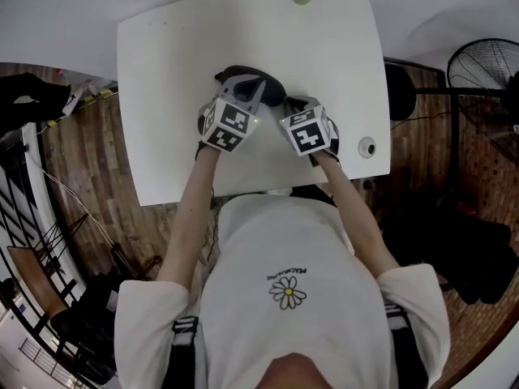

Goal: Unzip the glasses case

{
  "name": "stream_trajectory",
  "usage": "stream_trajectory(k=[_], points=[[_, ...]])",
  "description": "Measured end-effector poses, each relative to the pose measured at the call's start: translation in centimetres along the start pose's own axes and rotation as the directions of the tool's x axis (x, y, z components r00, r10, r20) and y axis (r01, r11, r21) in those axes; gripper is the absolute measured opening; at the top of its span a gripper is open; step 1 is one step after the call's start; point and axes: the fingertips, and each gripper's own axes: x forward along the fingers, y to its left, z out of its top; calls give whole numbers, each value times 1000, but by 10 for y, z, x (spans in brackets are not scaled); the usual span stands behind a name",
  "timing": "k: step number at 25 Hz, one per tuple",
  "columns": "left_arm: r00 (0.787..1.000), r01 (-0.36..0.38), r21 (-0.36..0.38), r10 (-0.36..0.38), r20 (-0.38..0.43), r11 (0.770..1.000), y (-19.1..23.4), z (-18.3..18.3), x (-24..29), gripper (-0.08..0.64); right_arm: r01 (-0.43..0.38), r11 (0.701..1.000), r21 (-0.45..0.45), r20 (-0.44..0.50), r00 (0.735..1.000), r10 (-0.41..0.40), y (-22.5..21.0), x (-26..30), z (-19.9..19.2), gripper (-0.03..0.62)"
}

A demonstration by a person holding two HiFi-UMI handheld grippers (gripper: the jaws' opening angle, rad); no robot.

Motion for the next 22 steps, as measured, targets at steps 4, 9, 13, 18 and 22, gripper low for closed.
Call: stream_trajectory(k=[4, 9, 13, 18, 22], points=[[997, -61, -56, 58, -58, 997, 0, -2, -9, 14, -124, 989, -77, -29, 992, 122, 28, -10, -8, 6], [983, -153, -128, 138, -121, 980, -4, -15, -35, 14, -325, 902, -283, -65, 945, 320, 111, -24, -20, 6], [974, -180, -122, 159, -161, 976, -17, -28, -43, 14, -390, 845, -365, -90, 919, 385, 146, -26, -27, 6], [965, -169, 15, 168, -201, 986, -28, -28, -33, 14, -376, 844, -382, -108, 925, 363, 137, -24, -30, 6], [964, -173, 30, 176, -197, 984, -28, -27, -30, 14, -349, 852, -391, -115, 937, 330, 124, -25, -33, 6]])
